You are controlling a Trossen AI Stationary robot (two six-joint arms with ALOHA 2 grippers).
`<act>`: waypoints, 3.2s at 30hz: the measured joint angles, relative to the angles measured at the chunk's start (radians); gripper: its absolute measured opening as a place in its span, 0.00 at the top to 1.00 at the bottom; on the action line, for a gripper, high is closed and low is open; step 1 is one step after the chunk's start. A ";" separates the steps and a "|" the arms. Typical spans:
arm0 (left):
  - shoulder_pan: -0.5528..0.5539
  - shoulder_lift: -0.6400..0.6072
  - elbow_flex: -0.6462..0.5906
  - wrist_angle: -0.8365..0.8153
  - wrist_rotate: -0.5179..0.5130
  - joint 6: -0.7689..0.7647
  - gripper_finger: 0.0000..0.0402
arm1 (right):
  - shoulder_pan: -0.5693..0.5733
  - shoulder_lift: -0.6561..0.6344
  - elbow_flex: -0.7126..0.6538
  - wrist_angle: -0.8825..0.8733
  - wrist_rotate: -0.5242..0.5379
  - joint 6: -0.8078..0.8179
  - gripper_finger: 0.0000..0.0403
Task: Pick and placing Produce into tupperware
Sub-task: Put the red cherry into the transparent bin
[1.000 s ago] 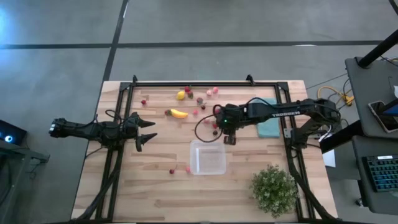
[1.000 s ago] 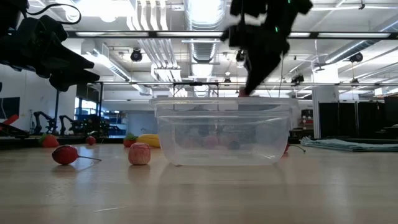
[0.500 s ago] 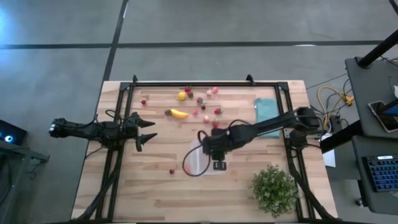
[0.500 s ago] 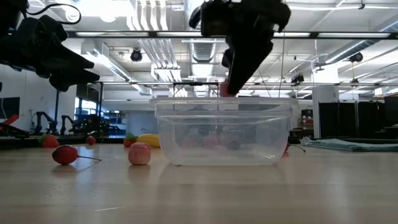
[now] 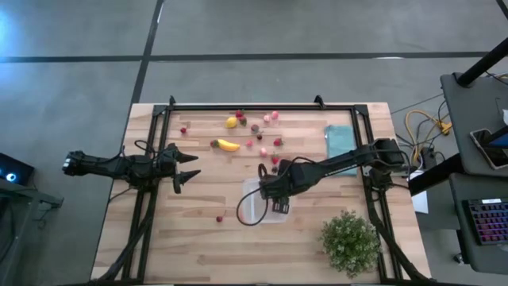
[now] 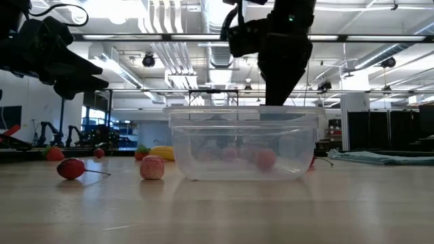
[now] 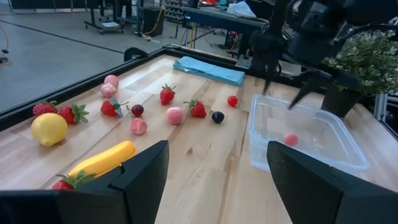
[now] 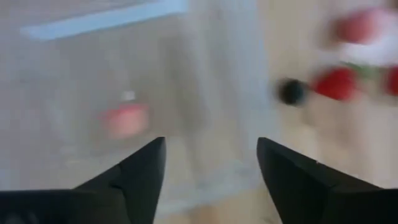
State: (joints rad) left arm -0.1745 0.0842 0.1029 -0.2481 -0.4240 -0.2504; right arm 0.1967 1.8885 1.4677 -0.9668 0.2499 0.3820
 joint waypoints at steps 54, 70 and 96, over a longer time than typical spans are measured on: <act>0.000 0.000 0.000 0.000 0.000 0.000 0.36 | -0.264 -0.249 -0.612 0.426 -0.118 -0.277 0.44; 0.000 0.000 0.000 0.000 0.000 0.000 0.36 | -0.264 -0.249 -0.625 0.475 -0.118 -0.199 0.68; 0.000 0.000 0.000 0.000 0.000 0.000 0.36 | -0.253 -0.294 -0.329 0.238 -0.113 -0.090 0.75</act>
State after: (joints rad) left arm -0.1745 0.0845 0.1028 -0.2478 -0.4240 -0.2504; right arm -0.0565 1.5948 1.1383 -0.7287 0.1368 0.2920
